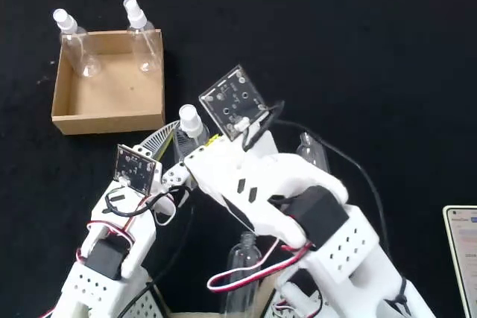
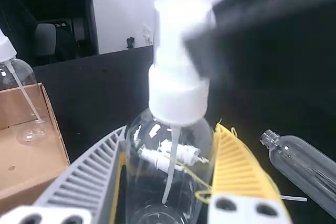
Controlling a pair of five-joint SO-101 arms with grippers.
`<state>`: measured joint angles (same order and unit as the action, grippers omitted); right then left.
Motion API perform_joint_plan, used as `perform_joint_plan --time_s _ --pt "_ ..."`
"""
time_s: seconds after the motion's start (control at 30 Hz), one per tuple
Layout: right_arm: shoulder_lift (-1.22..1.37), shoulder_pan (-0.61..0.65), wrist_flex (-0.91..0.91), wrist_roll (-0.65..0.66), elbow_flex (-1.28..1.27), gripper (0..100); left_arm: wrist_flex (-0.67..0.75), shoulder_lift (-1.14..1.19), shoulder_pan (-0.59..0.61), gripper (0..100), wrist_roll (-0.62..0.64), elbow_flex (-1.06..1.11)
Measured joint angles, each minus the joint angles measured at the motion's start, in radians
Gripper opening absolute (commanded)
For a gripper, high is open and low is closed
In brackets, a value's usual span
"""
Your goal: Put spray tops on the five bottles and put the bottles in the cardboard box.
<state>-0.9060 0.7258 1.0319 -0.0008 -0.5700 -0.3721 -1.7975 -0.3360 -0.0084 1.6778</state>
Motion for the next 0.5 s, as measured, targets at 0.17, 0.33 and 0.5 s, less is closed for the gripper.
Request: perform_joint_plan --time_s 0.17,0.33,0.5 --pt "-0.060 0.000 -0.015 0.006 0.015 1.1 0.000 0.000 0.000 18 0.000 0.000" --pt "-0.077 0.000 -0.135 0.006 -0.032 3.1 0.000 0.000 0.000 18 0.000 0.000" --pt "-0.077 -0.046 -0.218 0.006 -0.106 3.1 0.000 0.000 0.000 18 0.000 0.000"
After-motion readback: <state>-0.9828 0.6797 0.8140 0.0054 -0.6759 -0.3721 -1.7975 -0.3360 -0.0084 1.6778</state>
